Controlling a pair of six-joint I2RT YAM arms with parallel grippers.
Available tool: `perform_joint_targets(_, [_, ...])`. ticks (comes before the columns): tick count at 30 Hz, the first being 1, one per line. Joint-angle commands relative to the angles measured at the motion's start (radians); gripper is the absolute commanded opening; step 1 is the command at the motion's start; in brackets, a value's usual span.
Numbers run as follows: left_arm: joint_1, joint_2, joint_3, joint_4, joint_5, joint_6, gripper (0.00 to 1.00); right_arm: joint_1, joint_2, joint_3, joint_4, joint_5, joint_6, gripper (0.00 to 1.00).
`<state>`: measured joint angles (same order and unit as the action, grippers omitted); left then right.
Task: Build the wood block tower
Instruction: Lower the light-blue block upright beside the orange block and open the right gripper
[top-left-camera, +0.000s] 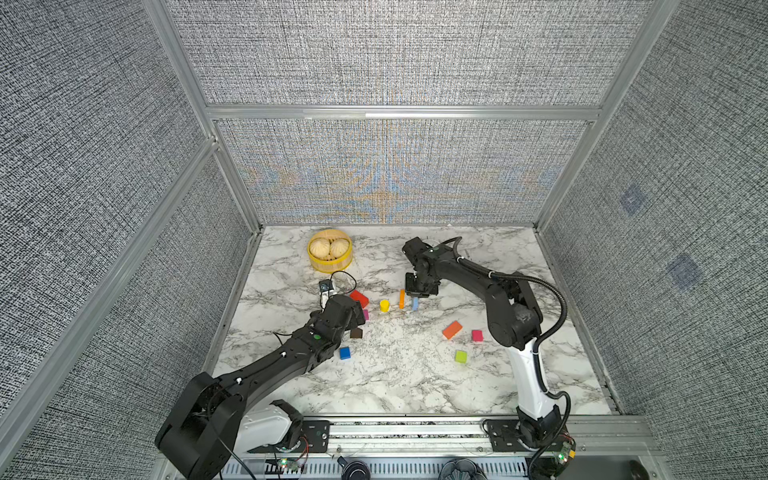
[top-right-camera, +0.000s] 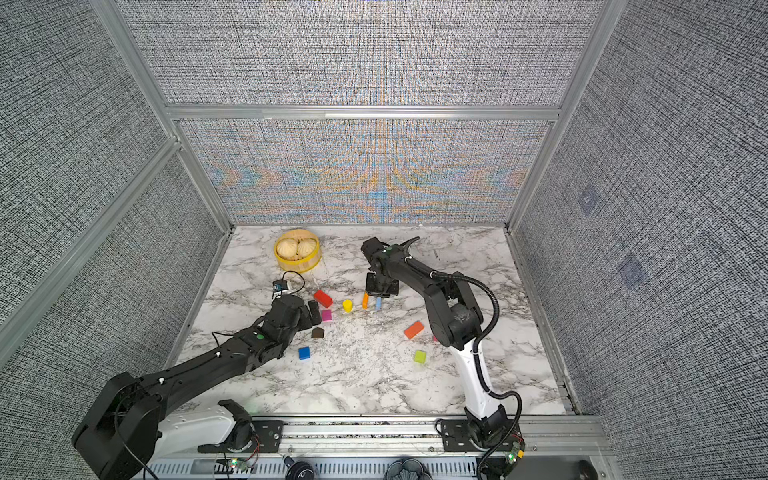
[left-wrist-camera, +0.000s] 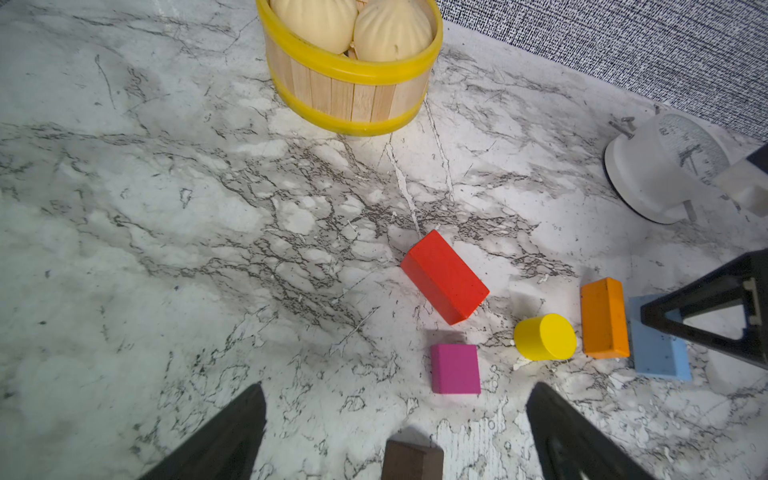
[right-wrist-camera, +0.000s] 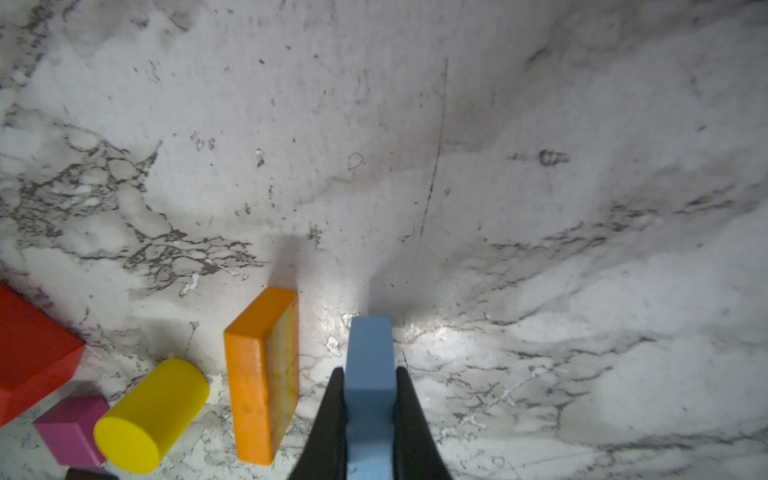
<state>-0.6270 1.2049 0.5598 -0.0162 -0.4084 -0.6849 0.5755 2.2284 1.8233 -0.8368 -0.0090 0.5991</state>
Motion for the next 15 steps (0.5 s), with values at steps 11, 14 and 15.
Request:
perform_joint_targets(11, [0.000,-0.021,-0.006,0.014,-0.015,-0.005,0.99,-0.007,0.022,0.028,-0.033,-0.005,-0.004,0.19])
perform_joint_targets(14, [0.001,-0.019,-0.006,0.013,-0.017,-0.005,0.99,-0.008,0.025,0.029,-0.029,-0.017,-0.008,0.24])
perform_joint_targets(15, [0.000,-0.021,-0.006,0.013,-0.017,-0.005,0.99,-0.009,0.027,0.033,-0.032,-0.018,-0.011,0.25])
